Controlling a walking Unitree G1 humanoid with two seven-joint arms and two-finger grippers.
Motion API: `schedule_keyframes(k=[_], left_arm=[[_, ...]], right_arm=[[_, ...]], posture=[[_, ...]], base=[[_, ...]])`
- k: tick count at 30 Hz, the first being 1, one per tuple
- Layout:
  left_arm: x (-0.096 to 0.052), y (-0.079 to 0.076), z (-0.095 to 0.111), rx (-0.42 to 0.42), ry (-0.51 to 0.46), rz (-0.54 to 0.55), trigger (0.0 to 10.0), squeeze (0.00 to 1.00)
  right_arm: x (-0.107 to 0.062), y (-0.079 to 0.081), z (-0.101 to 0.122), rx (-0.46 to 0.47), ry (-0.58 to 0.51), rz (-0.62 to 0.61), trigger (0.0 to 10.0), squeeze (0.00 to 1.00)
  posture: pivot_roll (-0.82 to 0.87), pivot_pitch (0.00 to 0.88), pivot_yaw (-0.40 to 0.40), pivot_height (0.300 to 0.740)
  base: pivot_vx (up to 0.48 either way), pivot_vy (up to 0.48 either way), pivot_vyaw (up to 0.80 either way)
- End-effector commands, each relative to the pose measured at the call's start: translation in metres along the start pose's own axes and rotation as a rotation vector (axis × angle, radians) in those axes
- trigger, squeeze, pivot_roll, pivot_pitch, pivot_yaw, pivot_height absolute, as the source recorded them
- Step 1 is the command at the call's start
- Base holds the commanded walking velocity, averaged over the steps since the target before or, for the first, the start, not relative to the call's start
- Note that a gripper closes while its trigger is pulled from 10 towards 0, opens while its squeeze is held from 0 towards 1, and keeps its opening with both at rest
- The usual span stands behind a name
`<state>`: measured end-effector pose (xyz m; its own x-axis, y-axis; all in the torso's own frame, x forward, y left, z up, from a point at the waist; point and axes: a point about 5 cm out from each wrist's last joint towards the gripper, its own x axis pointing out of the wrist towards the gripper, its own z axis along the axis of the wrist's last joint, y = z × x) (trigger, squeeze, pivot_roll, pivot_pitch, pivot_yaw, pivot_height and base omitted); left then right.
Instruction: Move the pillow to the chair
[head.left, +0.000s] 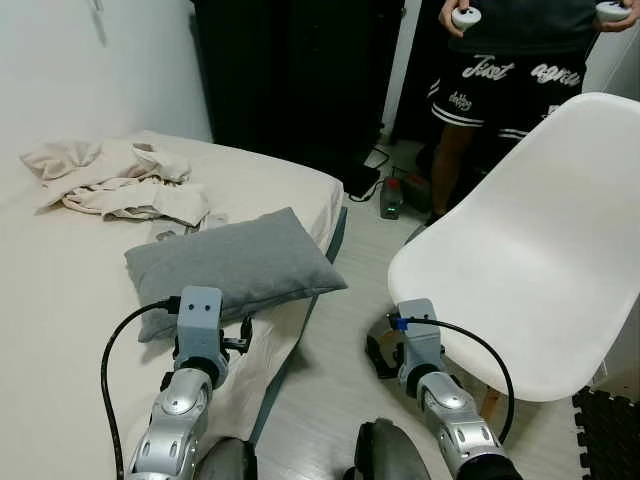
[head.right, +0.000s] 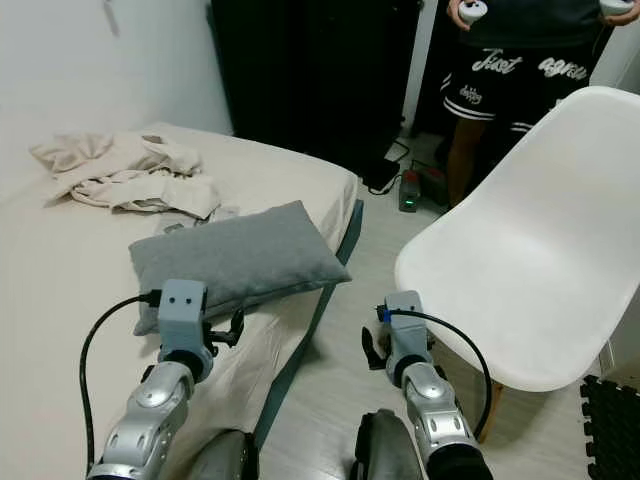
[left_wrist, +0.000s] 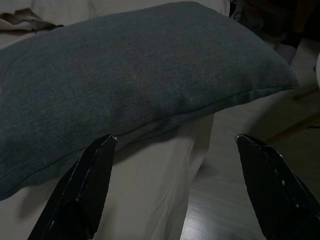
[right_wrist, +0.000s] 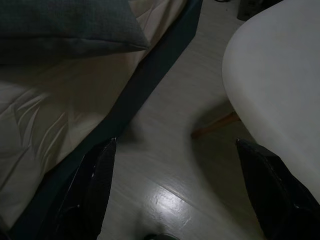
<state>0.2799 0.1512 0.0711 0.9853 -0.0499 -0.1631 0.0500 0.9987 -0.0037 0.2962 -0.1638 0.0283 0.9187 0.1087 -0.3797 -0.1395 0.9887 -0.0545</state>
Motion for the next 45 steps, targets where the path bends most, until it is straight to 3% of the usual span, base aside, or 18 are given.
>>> schedule_keyframes(k=[1, 12, 33, 45], left_arm=[[-0.0025, 0.0026, -0.0061, 0.013, 0.032, 0.008, 10.0, 0.00], [-0.0004, 0.0032, -0.0033, 0.010, 0.019, 0.018, 10.0, 0.00], [-0.0002, 0.0041, -0.0033, 0.010, 0.016, 0.026, 10.0, 0.00], [0.0005, 0.0040, -0.0044, 0.008, 0.020, 0.030, 10.0, 0.00]], right_arm=[[0.0001, -0.0001, -0.0004, 0.004, -0.006, -0.001, 10.0, 0.00], [0.0019, -0.0011, 0.0073, 0.039, -0.041, -0.016, 10.0, 0.00], [0.0026, 0.0023, 0.0089, 0.043, -0.059, -0.001, 10.0, 0.00], [0.0026, 0.0028, 0.0083, 0.032, -0.056, 0.010, 10.0, 0.00]], posture=[[0.04, 0.123, -0.029, 0.616], [0.04, 0.113, -0.031, 0.631], [0.04, 0.106, -0.035, 0.740], [0.03, 0.103, -0.035, 0.740]], base=[[0.000, 0.000, 0.00], [0.000, 0.000, 0.00], [0.000, 0.000, 0.00], [0.000, 0.000, 0.00]])
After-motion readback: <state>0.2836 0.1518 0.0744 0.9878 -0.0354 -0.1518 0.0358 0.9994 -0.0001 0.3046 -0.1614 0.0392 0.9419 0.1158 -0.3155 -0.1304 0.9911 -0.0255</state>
